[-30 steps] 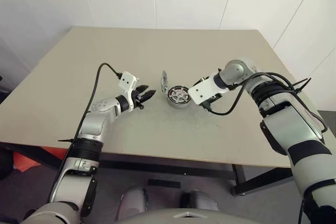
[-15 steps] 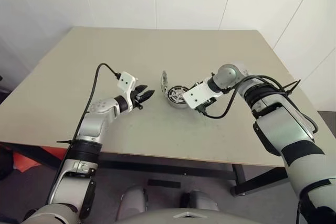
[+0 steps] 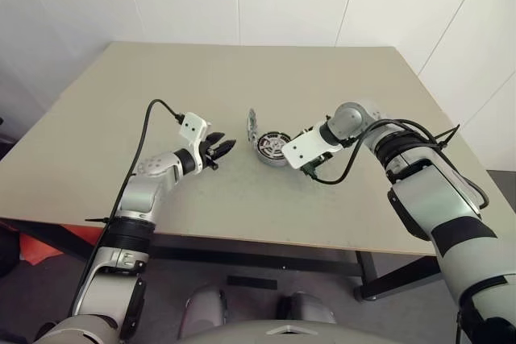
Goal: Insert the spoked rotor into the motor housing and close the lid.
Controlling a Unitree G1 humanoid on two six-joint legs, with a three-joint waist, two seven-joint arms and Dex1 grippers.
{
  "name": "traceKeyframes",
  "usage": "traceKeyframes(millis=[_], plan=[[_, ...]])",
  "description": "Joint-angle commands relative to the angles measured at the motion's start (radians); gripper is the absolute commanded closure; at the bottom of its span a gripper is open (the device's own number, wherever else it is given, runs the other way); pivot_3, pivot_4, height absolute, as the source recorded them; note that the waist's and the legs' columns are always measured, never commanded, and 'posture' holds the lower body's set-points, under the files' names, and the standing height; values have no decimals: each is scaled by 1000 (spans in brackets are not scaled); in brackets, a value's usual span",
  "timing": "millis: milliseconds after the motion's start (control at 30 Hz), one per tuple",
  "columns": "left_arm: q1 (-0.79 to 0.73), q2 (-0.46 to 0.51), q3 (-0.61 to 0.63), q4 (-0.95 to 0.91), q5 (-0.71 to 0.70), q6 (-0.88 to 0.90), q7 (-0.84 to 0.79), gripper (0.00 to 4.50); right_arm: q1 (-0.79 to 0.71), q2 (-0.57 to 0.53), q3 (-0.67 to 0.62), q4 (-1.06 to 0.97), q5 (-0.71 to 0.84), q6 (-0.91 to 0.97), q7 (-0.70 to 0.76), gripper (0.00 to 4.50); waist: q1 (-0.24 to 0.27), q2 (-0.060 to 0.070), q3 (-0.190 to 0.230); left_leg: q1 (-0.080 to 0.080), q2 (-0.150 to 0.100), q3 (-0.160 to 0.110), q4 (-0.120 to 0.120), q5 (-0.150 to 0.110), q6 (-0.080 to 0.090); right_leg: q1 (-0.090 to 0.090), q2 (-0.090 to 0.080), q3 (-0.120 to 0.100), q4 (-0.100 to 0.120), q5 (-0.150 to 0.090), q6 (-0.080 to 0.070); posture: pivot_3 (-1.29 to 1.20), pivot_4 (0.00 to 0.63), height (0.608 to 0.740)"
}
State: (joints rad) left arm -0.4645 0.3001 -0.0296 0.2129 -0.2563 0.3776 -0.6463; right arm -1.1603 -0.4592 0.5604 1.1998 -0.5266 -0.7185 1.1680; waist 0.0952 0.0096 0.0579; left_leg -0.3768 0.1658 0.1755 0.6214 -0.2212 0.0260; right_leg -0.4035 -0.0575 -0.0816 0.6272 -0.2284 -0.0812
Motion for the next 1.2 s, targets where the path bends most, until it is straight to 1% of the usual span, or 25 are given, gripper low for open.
traceKeyframes(millis=[33,133,333,467,600,800,900,1033,1200], plan=[[-12,8,15,-35,-4,-11,2,2408,-3,1,-1,0,-4,-5,-16,2879,1,0,0,0,0,0,0,0,0,0,0,0,0,0,0,0,0,740],[-8,8,15,-38,-4,-11,4,2408,-5,-1,3,4,-19,-6,-53,3807,1,0,0,0,0,0,0,0,0,0,0,0,0,0,0,0,0,740],[-6,4,15,-38,-5,-12,10,2408,-11,0,3,9,-30,-4,-102,3807,-1,0,0,1,0,0,0,0,-1,1,0,0,0,0,0,0,0,740],[-5,2,17,-31,-5,-18,14,2408,-7,-9,3,15,-33,-8,-105,4486,-1,0,0,4,0,0,0,0,-3,3,0,0,1,1,-1,0,0,740],[-2,-3,18,-29,-5,-20,20,2408,4,-18,-5,14,-24,-17,-99,4486,-1,0,0,4,0,0,0,0,-4,3,0,0,1,1,-2,0,0,740],[11,-14,18,-30,-6,-26,29,2408,19,-21,-71,2,68,27,17,4486,2,0,0,3,0,0,0,0,-2,3,0,0,0,1,-2,0,0,740],[21,-20,15,-37,-5,-26,35,2408,29,-1,-144,-29,162,170,107,4486,2,0,0,0,0,0,0,0,1,1,0,0,-1,1,-2,0,0,740],[38,-25,14,-48,-4,-28,41,2408,51,22,-245,-170,319,549,319,4486,1,0,0,-5,1,0,1,0,2,-3,0,-1,-1,1,-2,0,0,740],[58,-28,13,-62,-6,-29,49,2408,129,-7,-273,-451,390,939,401,4486,5,0,0,-7,2,0,5,-1,4,-4,0,-2,0,1,-2,0,0,740]])
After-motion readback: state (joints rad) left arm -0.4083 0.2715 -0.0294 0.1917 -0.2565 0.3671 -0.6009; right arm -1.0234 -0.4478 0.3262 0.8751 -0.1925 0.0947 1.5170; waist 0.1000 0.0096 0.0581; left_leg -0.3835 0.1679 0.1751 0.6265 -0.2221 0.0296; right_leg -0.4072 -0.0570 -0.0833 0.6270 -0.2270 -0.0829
